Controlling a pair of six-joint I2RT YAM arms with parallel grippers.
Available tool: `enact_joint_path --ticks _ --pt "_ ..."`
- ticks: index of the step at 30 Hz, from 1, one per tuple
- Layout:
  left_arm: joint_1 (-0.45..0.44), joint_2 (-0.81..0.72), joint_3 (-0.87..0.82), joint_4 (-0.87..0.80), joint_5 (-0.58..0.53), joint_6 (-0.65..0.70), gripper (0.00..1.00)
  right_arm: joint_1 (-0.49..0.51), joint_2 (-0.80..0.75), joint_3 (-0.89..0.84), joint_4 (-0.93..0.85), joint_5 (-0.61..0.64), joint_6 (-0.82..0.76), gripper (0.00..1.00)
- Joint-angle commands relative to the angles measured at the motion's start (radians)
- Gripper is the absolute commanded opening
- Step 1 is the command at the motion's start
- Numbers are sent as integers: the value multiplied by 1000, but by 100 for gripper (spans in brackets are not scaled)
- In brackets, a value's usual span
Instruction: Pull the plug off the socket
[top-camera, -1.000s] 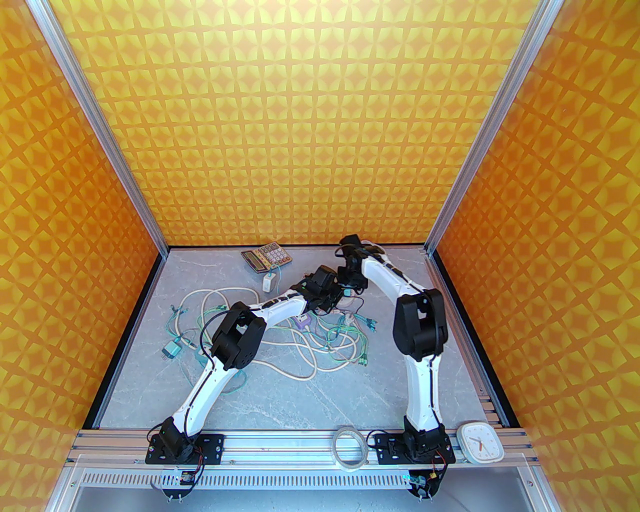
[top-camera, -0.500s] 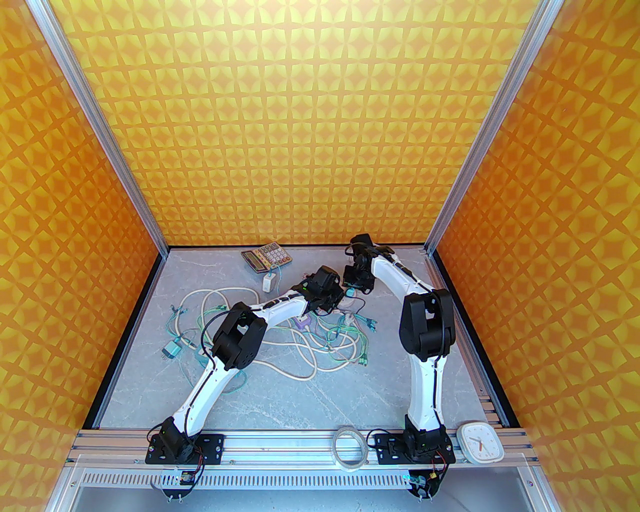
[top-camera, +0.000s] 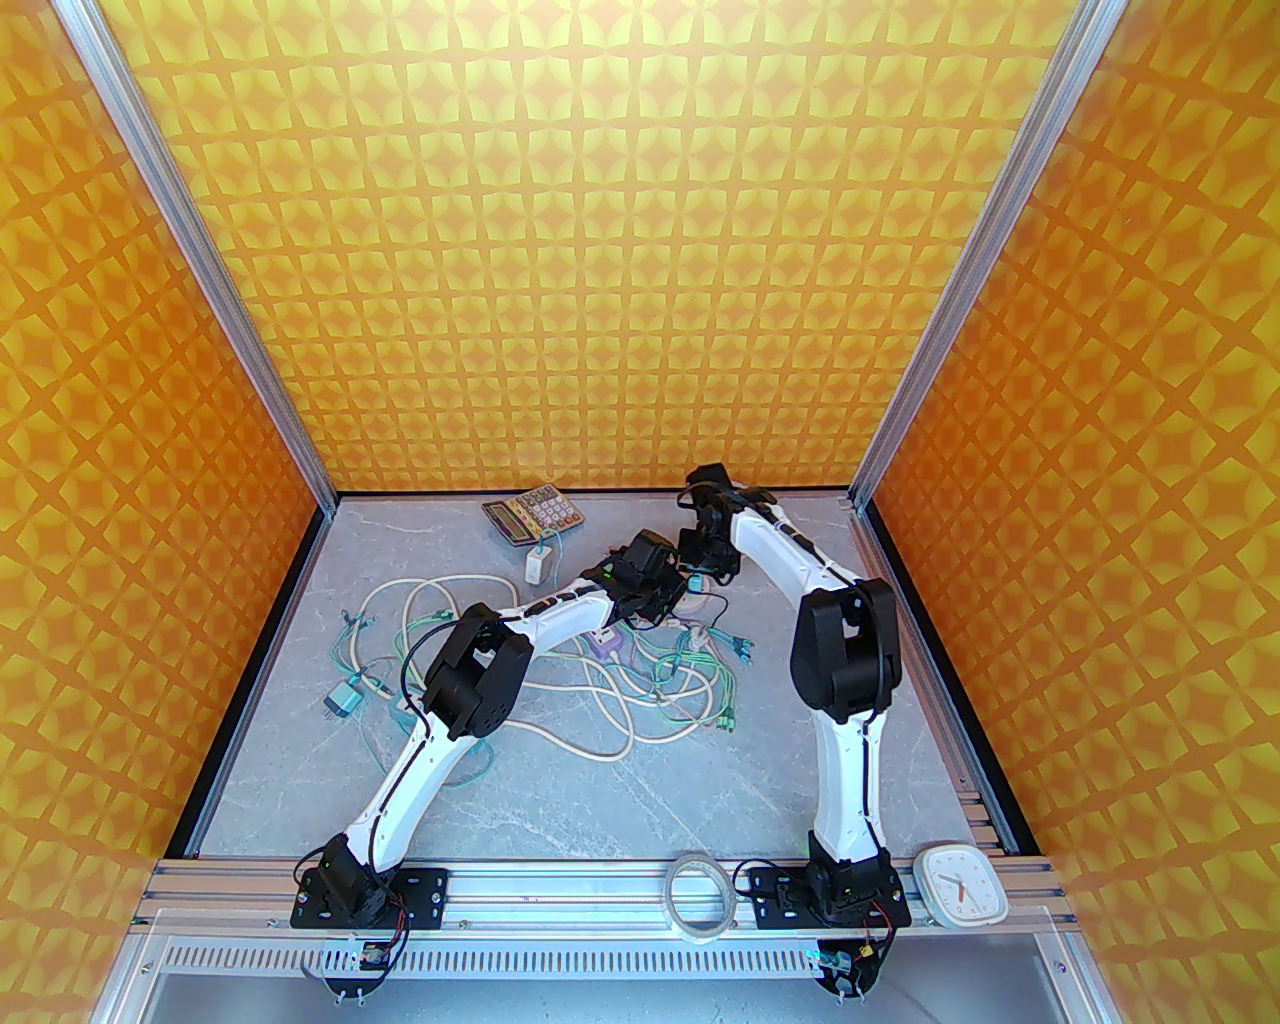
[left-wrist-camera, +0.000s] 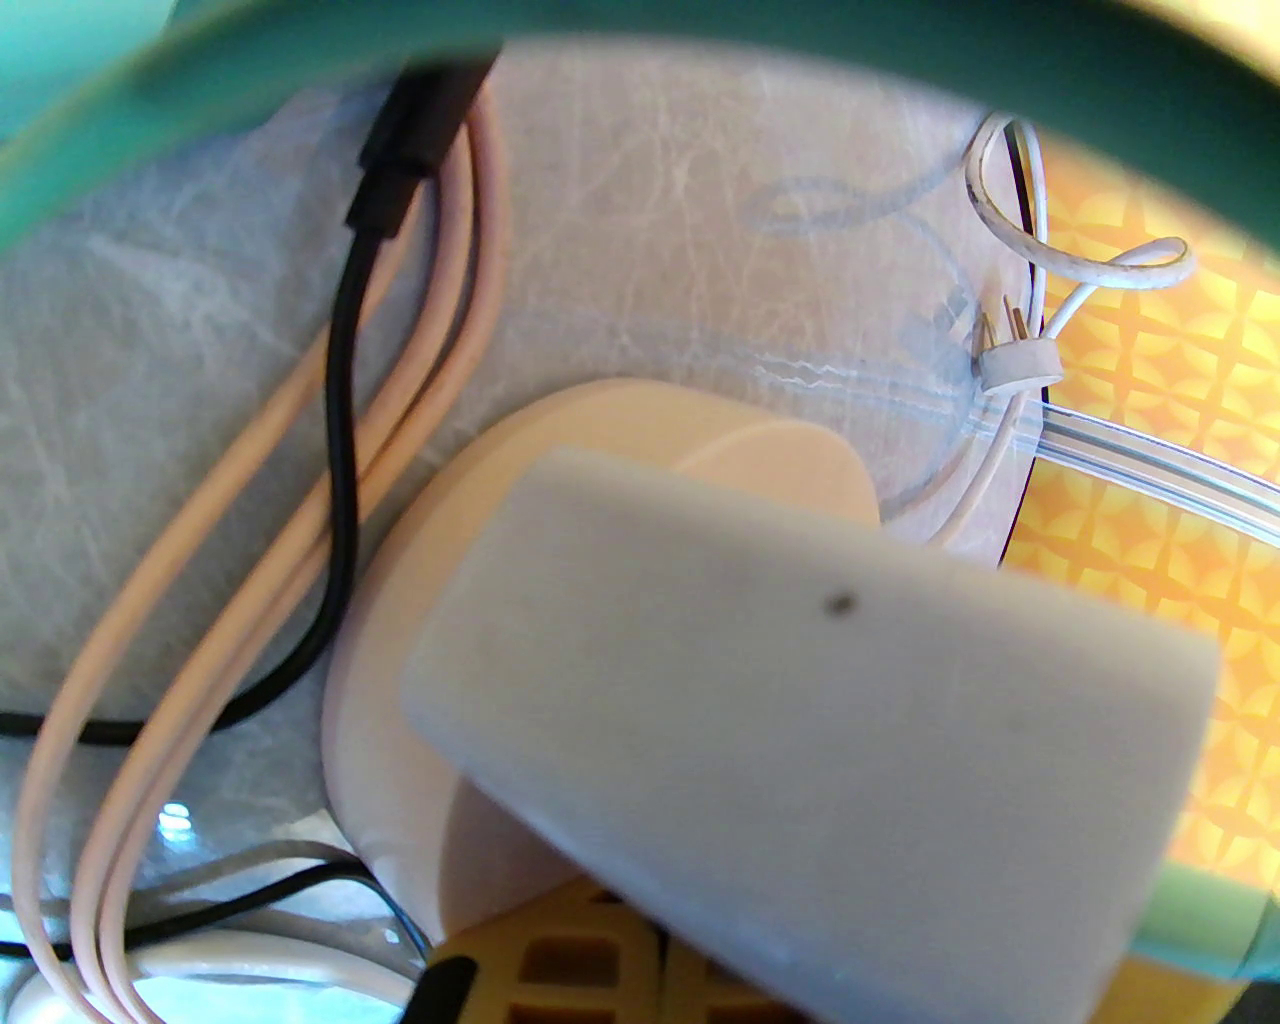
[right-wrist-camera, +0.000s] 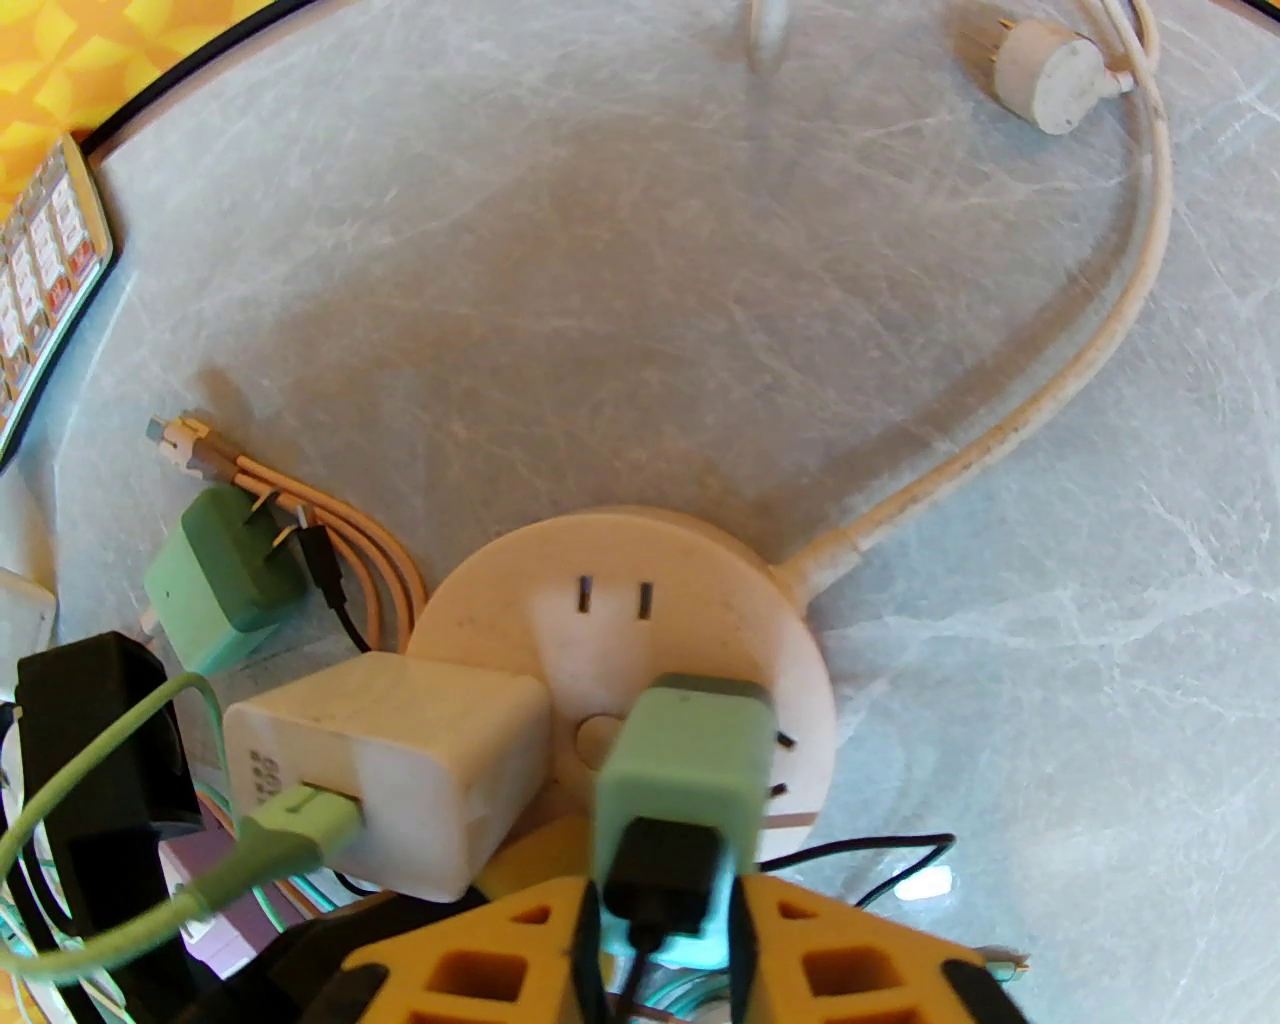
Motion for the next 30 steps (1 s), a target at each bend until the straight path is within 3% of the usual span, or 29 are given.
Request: enact_joint_path --ticks 1,4,15,21,23,30 --pt "-21 123 -67 -229 7 -5 0 3 -39 -8 22 -44 7 29" --pt "-21 118 -69 -230 8 -2 0 13 -36 -21 30 -37 15 39" --pt "-21 116 -72 -223 7 -2 0 7 49 -50 49 -24 22 43" --pt "-20 115 -70 -224 7 -6 0 6 84 -9 33 -7 24 37" --pt "-19 118 -65 -226 7 -3 0 9 80 0 28 2 24 28" --pt "-23 136 -36 -247 7 1 0 85 89 83 -18 12 24 16"
